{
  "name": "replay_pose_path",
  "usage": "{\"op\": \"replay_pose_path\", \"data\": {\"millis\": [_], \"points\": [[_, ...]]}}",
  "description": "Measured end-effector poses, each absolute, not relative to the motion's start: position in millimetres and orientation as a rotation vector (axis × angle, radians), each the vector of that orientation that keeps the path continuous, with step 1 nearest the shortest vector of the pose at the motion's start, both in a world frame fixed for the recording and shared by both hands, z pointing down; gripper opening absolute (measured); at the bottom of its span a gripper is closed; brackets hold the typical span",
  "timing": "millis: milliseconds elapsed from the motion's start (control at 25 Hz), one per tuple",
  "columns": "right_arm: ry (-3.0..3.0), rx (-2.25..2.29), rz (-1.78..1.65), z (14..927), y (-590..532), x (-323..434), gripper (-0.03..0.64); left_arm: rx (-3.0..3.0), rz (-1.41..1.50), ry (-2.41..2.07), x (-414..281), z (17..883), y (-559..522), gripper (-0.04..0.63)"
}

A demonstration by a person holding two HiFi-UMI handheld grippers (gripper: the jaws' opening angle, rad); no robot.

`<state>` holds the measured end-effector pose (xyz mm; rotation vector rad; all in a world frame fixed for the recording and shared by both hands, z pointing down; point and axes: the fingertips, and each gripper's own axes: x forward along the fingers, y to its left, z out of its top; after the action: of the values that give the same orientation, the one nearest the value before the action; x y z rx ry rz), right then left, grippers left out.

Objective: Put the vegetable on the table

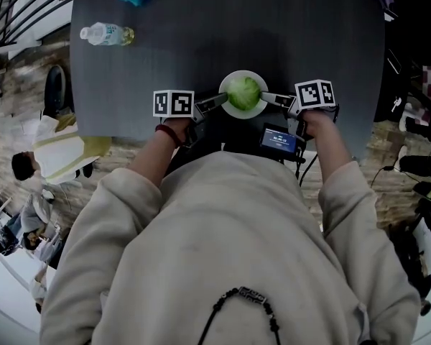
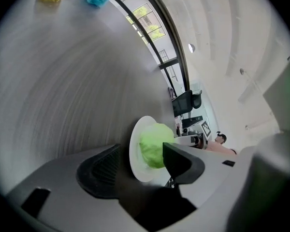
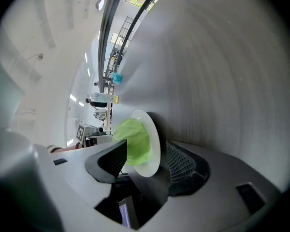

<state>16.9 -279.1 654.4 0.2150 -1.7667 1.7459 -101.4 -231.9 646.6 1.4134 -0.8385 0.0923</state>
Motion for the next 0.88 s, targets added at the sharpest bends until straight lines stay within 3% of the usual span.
{"op": "replay_pose_path", "data": {"millis": [120, 680, 760, 800, 880], "points": [[-1.782, 0.323, 1.735, 657, -294, 33, 0.245, 1.484, 0.166, -0.801, -99, 643, -224, 0.314], [-1.78, 0.779, 1.825, 665, -299, 113, 0.244, 1.466, 0.203, -0.832, -148, 652, -178, 0.315], [-1.832, 0.84, 1.83, 654, -303, 119, 0.219, 1.443, 0.168, -0.828, -156, 650, -171, 0.31], [-1.868, 0.875, 1.833, 645, -308, 122, 0.186, 1.448, 0.155, -0.827, -160, 647, -169, 0.264], [-1.955, 0.933, 1.818, 621, -318, 128, 0.071, 1.492, 0.11, -0.844, -169, 633, -173, 0.11]]}}
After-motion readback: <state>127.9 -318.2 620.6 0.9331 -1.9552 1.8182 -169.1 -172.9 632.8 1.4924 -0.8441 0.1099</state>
